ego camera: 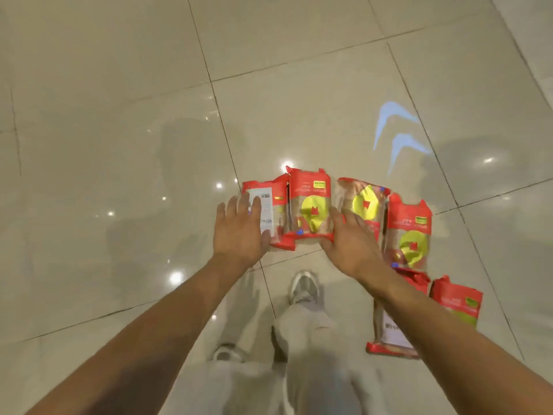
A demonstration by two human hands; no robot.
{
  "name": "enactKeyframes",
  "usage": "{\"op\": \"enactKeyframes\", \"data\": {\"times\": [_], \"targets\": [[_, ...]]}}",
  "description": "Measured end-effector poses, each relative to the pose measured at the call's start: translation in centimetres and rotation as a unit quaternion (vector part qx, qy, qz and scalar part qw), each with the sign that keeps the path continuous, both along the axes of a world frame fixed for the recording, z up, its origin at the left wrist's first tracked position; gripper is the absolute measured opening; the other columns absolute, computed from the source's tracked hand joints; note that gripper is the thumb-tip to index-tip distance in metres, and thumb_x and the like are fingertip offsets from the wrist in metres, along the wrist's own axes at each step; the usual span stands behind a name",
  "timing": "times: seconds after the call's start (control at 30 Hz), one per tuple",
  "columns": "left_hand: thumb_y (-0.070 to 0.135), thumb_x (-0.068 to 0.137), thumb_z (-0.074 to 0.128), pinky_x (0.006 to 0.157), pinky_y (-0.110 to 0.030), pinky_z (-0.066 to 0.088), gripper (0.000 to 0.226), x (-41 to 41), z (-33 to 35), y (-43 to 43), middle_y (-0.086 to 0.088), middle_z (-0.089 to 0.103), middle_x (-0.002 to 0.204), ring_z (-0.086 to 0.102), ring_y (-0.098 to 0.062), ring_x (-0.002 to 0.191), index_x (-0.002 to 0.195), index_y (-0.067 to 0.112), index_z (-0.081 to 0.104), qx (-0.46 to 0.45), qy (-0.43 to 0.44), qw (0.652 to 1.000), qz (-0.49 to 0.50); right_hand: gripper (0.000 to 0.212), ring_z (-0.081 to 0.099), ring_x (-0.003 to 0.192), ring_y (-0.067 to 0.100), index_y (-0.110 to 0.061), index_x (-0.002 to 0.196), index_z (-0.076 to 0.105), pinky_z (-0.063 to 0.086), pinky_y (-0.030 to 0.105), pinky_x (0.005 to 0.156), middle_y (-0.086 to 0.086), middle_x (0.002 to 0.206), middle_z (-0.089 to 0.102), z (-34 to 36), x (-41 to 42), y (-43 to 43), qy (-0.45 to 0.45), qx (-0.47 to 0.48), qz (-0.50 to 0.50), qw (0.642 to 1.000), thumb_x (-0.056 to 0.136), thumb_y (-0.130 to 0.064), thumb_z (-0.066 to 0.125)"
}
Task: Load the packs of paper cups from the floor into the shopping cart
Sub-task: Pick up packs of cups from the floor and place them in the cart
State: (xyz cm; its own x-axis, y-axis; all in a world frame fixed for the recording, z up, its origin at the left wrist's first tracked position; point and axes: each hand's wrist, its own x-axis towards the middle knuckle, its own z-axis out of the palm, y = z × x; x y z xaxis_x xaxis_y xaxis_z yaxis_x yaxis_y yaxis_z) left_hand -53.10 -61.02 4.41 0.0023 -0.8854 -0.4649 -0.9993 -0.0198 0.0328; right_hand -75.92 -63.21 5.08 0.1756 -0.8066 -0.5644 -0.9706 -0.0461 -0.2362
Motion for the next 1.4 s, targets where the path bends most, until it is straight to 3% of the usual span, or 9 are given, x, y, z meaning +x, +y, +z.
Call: {"op": "enactKeyframes", "data": {"times": [0.17, 0.33, 0.5, 0.57, 0.73, 0.93, 1.13, 1.27, 1.4], "targets": [[0.05, 0.092, 0.064, 0.111, -0.045, 0.039, 0.077, 1.6, -20.2, -2.3, -0.015, 0.042, 0.154, 0.043, -0.035, 0.137, 0.153, 0.013, 0.035, 0.059, 0.149, 0.961, 0.226, 0.082, 0.043, 0.138, 0.039, -0.012, 0.156, 0.026, 0.038, 0.042, 0.11, 0.018, 0.153, 0.042, -19.8, -1.6, -5.9, -0.11, 0.075, -0.166, 0.977, 0.092, -0.042, 0.066], [0.057, 0.068, 0.088, 0.102, -0.048, 0.055, 0.098, 3.3, -32.9, -2.7, -0.013, 0.064, 0.137, 0.068, -0.028, 0.118, 0.142, 0.006, 0.048, 0.049, 0.369, 0.786, 0.494, 0.074, 0.062, 0.116, 0.027, -0.011, 0.143, 0.038, 0.05, 0.037, 0.092, 0.0, 0.119, 0.059, -32.1, -2.4, -8.8, -0.242, 0.064, -0.332, 0.91, 0.083, -0.017, 0.081], [0.048, 0.056, 0.098, 0.08, -0.04, 0.065, 0.081, 4.1, -35.2, -2.8, -0.003, 0.078, 0.109, 0.079, -0.018, 0.09, 0.12, 0.013, 0.061, 0.059, 0.446, 0.705, 0.548, 0.082, 0.071, 0.09, 0.021, -0.013, 0.135, 0.047, 0.058, 0.028, 0.057, 0.005, 0.113, 0.07, -34.5, -1.5, -8.2, -0.315, 0.095, -0.417, 0.847, 0.068, -0.024, 0.093], [0.042, 0.056, 0.097, 0.078, -0.041, 0.065, 0.076, 4.4, -32.5, -2.3, -0.002, 0.077, 0.108, 0.079, -0.017, 0.087, 0.116, 0.013, 0.059, 0.027, 0.432, 0.704, 0.562, 0.079, 0.072, 0.092, 0.022, -0.012, 0.132, 0.046, 0.062, 0.036, 0.068, 0.006, 0.112, 0.07, -31.9, -0.7, -7.6, -0.324, 0.079, -0.43, 0.839, 0.068, -0.016, 0.092], [0.037, 0.064, 0.093, 0.081, -0.044, 0.064, 0.064, 6.3, -16.1, -0.8, 0.003, 0.074, 0.107, 0.077, -0.017, 0.09, 0.111, 0.018, 0.054, -0.091, 0.443, 0.675, 0.584, 0.086, 0.066, 0.098, 0.014, -0.02, 0.136, 0.04, 0.054, 0.03, 0.074, -0.007, 0.11, 0.064, -15.2, 2.2, -7.4, -0.336, 0.019, -0.35, 0.874, 0.068, -0.017, 0.092], [0.023, 0.076, 0.09, 0.083, -0.043, 0.064, 0.058, 11.2, 17.8, 5.1, 0.001, 0.073, 0.115, 0.077, -0.018, 0.096, 0.12, 0.014, 0.052, -0.224, 0.482, 0.613, 0.584, 0.09, 0.069, 0.103, 0.016, -0.042, 0.127, 0.043, 0.056, 0.048, 0.092, -0.01, 0.113, 0.068, 16.9, 7.9, -4.5, -0.416, -0.043, -0.272, 0.867, 0.052, -0.039, 0.092], [0.015, 0.077, 0.087, 0.066, -0.026, 0.062, 0.053, 16.6, 48.5, 20.0, -0.001, 0.075, 0.11, 0.078, -0.011, 0.084, 0.119, 0.014, 0.055, -0.338, 0.446, 0.583, 0.589, 0.088, 0.07, 0.098, 0.013, -0.037, 0.132, 0.045, 0.057, 0.05, 0.09, -0.012, 0.11, 0.068, 47.3, 14.4, 5.6, -0.483, -0.045, -0.168, 0.858, 0.06, -0.029, 0.095], [0.016, 0.073, 0.09, 0.058, -0.011, 0.053, 0.05, 17.5, 61.5, 32.8, 0.001, 0.076, 0.1, 0.074, 0.003, 0.074, 0.112, 0.018, 0.059, -0.432, 0.381, 0.555, 0.6, 0.084, 0.071, 0.09, 0.011, -0.03, 0.132, 0.048, 0.058, 0.046, 0.087, -0.009, 0.107, 0.07, 58.0, 18.7, 13.9, -0.538, -0.004, -0.066, 0.84, 0.064, -0.014, 0.094], [0.048, 0.044, 0.088, 0.071, -0.027, 0.057, 0.075, 16.1, 67.5, 47.1, -0.001, 0.078, 0.099, 0.077, -0.013, 0.085, 0.109, 0.021, 0.06, -0.508, 0.299, 0.49, 0.642, 0.09, 0.069, 0.092, 0.015, -0.022, 0.135, 0.046, 0.053, 0.031, 0.073, -0.003, 0.109, 0.069, 62.8, 23.4, 23.1, -0.572, 0.076, 0.04, 0.816, 0.061, -0.007, 0.095]]}}
